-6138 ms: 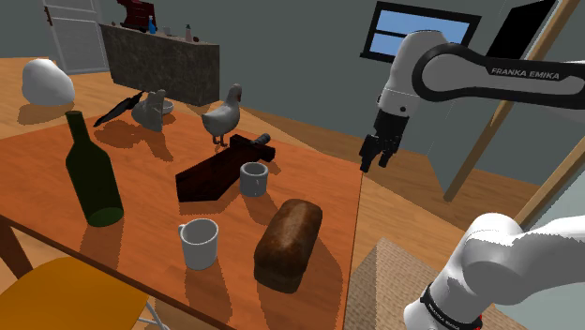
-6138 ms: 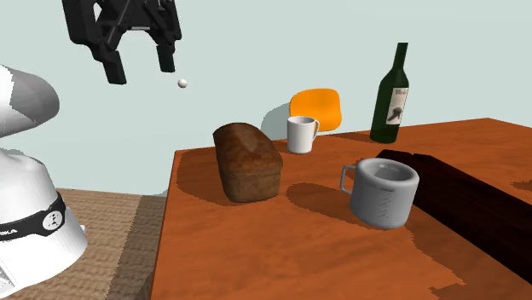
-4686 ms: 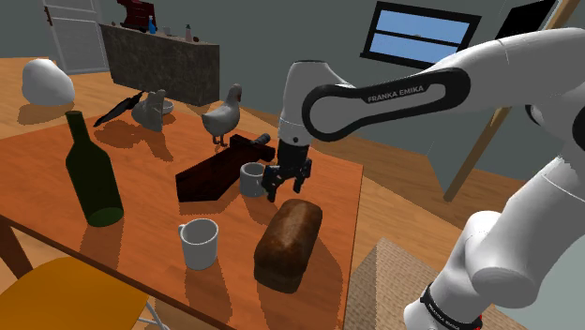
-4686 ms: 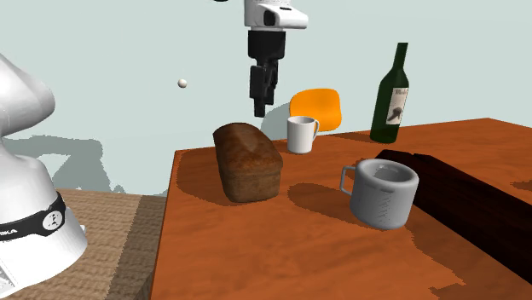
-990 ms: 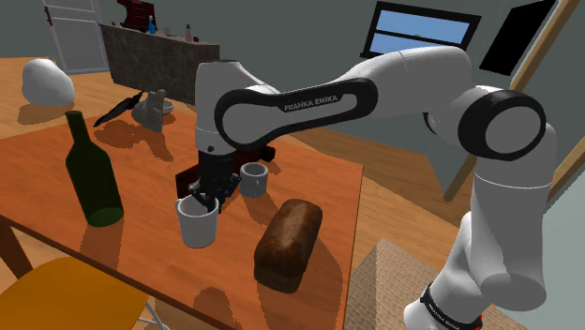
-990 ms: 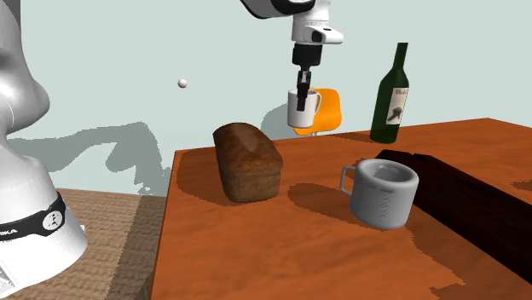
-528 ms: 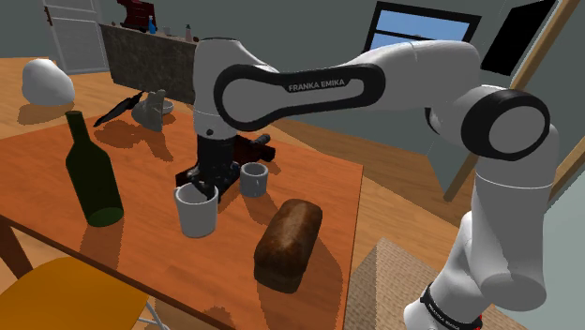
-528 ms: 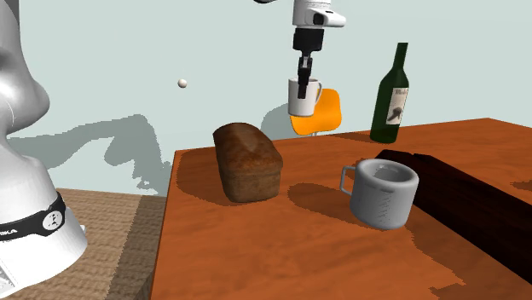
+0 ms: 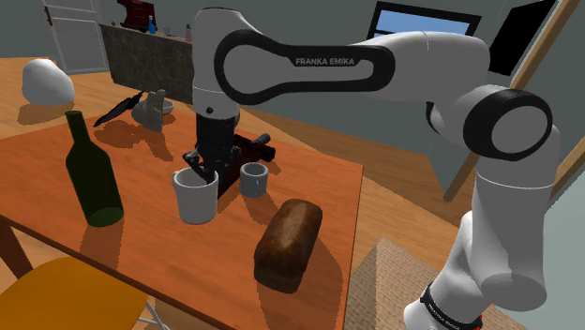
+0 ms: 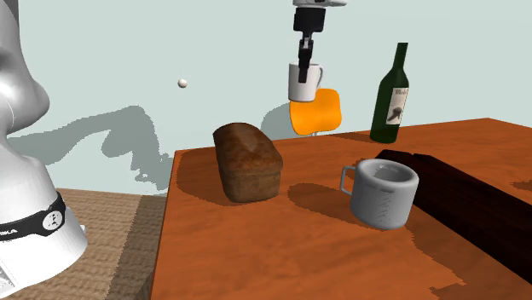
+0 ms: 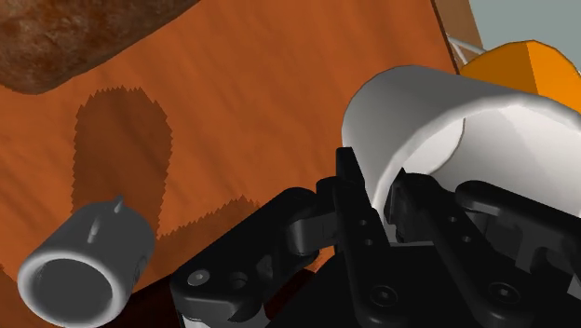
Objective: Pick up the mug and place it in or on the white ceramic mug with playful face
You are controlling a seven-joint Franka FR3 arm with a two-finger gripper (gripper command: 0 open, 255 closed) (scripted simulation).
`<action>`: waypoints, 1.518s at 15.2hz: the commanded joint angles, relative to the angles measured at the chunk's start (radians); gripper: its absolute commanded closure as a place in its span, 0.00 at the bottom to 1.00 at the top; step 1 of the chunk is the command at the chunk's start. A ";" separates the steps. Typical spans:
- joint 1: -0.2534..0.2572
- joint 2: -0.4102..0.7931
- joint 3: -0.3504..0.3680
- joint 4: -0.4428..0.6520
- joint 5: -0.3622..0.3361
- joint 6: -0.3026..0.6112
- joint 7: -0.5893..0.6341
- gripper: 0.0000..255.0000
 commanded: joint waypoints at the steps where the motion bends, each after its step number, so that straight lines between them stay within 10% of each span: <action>1: 0.000 0.000 0.000 0.018 0.000 -0.019 0.000 1.00; 13: -0.166 0.033 -0.081 0.109 0.016 -0.091 -0.247 1.00; 23: -0.282 0.201 -0.139 0.402 0.004 -0.228 -0.431 1.00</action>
